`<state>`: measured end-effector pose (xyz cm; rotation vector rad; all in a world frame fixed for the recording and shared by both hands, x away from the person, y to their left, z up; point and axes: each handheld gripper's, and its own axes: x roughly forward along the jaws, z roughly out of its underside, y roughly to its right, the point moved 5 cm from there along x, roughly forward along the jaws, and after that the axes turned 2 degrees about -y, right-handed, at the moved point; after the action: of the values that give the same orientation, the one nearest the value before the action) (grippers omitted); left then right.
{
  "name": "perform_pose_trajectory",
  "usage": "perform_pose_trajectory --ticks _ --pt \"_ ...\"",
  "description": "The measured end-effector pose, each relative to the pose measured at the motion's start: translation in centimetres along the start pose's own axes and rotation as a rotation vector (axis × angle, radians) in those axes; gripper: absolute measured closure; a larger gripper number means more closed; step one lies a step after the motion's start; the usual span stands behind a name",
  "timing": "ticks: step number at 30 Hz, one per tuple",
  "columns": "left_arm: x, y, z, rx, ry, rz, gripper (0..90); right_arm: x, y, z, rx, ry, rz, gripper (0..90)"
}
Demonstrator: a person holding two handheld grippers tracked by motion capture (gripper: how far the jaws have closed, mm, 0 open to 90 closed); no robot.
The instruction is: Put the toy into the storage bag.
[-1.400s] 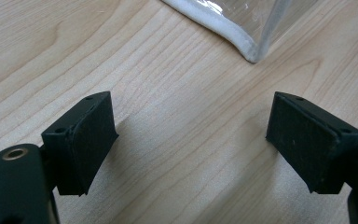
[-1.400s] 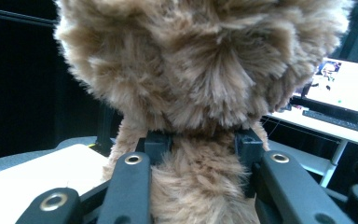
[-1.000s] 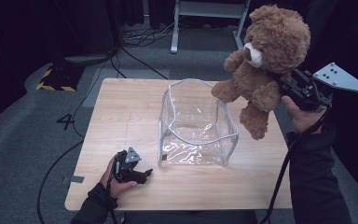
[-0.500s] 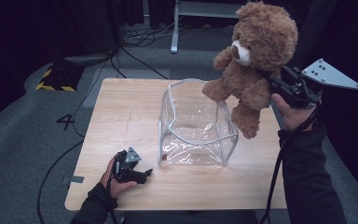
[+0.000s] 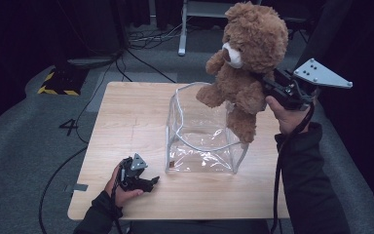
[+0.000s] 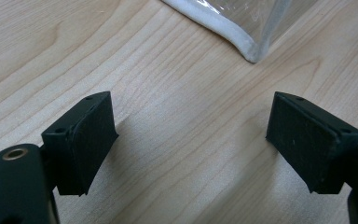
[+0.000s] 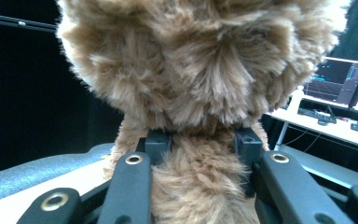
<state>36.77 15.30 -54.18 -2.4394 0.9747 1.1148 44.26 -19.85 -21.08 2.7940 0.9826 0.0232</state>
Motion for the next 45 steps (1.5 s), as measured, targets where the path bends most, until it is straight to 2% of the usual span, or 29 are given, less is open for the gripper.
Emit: perform_pose_trajectory --ticks 11,36,45 --pt "0.0 0.0 0.0 -0.001 0.0 0.001 15.7 2.1 -1.6 0.7 -0.011 -0.028 -0.032 67.1" --pt "0.0 0.0 0.0 0.0 0.0 0.001 15.7 4.7 -2.7 2.5 -0.013 -0.065 -0.068 67.0" --pt "0.0 0.0 0.0 -0.001 0.0 0.0 15.8 5.3 -3.1 3.8 -0.016 -0.092 -0.083 66.9"
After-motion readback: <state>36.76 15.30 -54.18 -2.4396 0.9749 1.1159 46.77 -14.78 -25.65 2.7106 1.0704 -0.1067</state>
